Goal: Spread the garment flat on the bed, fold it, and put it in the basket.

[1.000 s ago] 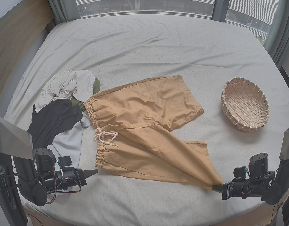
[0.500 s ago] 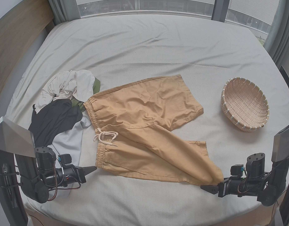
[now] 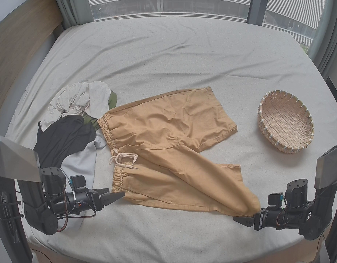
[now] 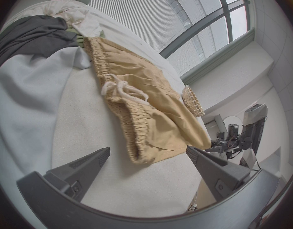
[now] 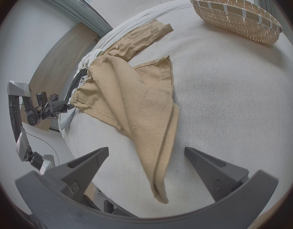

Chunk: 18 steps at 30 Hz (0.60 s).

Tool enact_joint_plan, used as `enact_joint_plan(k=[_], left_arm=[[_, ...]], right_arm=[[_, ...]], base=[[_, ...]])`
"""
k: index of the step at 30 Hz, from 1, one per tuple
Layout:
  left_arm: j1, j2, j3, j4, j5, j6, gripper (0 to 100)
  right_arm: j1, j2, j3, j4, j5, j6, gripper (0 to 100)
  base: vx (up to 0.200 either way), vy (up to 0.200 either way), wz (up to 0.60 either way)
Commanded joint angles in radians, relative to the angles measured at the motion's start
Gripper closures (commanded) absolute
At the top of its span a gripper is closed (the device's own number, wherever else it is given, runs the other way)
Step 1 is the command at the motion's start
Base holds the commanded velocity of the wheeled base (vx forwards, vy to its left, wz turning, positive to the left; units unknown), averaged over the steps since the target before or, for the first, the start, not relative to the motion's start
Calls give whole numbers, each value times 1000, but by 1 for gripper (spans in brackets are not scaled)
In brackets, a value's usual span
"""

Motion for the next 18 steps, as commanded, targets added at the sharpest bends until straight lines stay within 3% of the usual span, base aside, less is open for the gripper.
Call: enact_joint_plan(k=[1, 9, 10, 18], left_arm=[[-7, -37, -2, 1, -13, -6, 0], [-31, 1, -56, 1, -3, -26, 0], [-37, 7, -59, 1, -3, -40, 100], [-40, 61, -63, 1, 0, -35, 100]], right_arm=[[-1, 8, 16, -2, 0, 0, 0], [1, 7, 16, -2, -1, -2, 0], [-1, 7, 16, -3, -1, -2, 0], [1, 10, 16, -29, -1, -2, 0]], base=[[0, 0, 0], [0, 0, 0], [0, 0, 0], [0, 0, 0]])
